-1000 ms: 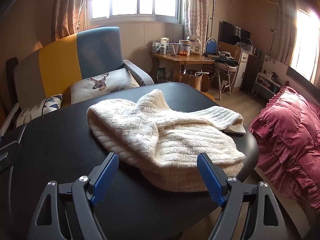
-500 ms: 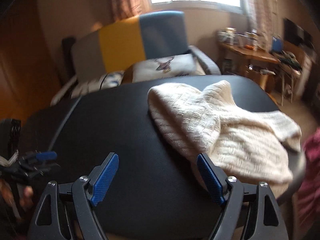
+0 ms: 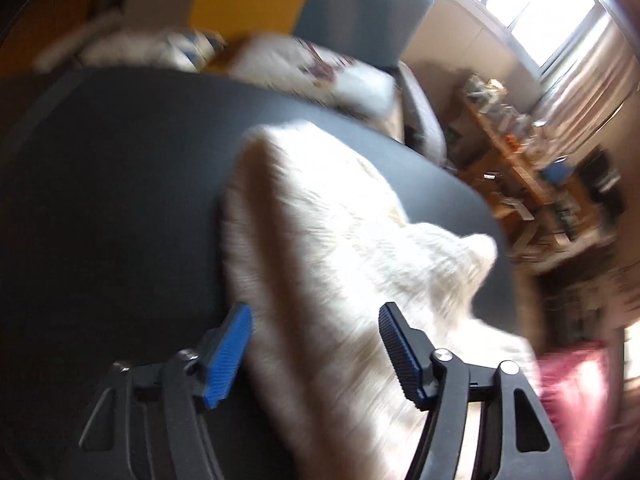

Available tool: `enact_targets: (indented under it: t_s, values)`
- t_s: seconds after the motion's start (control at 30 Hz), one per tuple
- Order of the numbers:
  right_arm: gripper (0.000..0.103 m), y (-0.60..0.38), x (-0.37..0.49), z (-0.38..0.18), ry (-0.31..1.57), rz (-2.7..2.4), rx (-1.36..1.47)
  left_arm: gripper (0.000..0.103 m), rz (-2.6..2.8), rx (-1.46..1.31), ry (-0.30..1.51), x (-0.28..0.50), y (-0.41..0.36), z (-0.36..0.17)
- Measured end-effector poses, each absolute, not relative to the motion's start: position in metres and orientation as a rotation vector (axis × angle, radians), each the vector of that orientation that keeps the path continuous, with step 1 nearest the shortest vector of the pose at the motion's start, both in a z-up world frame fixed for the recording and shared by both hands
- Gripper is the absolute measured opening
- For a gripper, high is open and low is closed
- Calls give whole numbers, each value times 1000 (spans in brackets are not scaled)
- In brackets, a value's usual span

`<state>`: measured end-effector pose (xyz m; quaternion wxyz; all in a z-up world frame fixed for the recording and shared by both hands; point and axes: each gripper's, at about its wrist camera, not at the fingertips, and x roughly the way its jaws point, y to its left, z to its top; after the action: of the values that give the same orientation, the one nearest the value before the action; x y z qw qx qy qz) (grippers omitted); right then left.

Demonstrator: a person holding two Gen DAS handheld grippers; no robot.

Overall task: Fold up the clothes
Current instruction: 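Reach both grippers toward the crumpled cream sweater on the ottoman, then grasp a sweater edge with the right gripper while the left gripper grasps another edge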

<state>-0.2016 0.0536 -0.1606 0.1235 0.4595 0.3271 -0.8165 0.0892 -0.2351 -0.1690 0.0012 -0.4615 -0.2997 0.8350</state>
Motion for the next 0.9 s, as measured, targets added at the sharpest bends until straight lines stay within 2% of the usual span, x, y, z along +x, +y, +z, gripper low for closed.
enact_targets:
  t_s: [0.03,0.07,0.17,0.37,0.5,0.67,0.77,0.9]
  values:
    - [23,54,-208,-168,999,-2382,1368,103,2627,-1438,-934,91,-235,-167]
    - [14,59,-213,-171,982,-2385,1388,103,2634,-1434,-911,91,-234,-164]
    - [12,72,-224,-169,909,-2410,1412,103,2615,-1494,-853,87,-230,-163]
    - [10,129,-239,-89,723,-2661,1236,102,2458,-1477,-934,67,-210,-159]
    - [10,181,-278,-67,635,-2817,1279,102,2402,-1437,-840,40,-176,-143]
    - [10,239,-327,-109,526,-2888,1580,102,2337,-1351,-675,-11,-111,-112]
    - [11,272,-326,-153,489,-2867,1742,102,2261,-1362,-685,-46,-74,-113]
    - [13,310,-294,-189,266,-2834,1787,101,2171,-1454,-718,-90,-32,-137]
